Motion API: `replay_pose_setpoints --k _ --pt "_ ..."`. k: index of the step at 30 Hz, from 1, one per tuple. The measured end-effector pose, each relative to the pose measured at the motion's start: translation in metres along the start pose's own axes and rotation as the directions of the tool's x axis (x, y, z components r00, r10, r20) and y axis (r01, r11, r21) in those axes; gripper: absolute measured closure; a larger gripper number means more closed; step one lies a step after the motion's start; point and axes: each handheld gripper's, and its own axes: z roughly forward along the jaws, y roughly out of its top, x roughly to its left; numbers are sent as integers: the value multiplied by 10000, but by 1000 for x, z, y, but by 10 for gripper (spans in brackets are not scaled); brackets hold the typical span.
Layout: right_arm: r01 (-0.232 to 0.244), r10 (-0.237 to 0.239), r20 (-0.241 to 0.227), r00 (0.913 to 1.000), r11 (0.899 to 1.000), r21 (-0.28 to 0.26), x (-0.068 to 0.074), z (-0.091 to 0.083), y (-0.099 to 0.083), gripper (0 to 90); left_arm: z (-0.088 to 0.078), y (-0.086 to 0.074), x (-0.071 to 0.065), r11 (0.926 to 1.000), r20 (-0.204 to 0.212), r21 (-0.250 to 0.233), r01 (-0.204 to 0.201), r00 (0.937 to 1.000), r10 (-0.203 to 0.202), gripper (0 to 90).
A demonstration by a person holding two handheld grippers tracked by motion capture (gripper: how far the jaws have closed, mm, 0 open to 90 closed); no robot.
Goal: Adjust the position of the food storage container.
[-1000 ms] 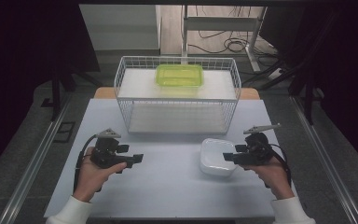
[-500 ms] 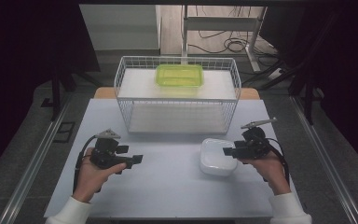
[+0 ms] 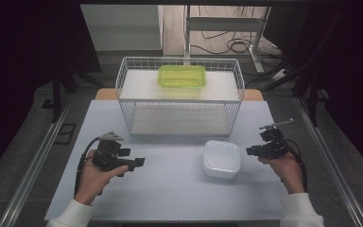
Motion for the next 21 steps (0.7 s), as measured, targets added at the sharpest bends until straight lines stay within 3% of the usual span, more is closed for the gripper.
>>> replay_pose_setpoints --k 7,16,21 --pt "-236 220 235 9995 9972 708 -10 17 -2 878 1 0 0 9999 -7 72 73 10000 -73 265" --pt "-4 -38 310 9995 9911 1334 -8 40 7 888 3 -3 6 9994 -9 199 268 9996 -268 268" --pt "269 -298 176 9994 9887 1472 2 46 10 888 2 -3 7 9993 -16 177 326 9995 -326 271"
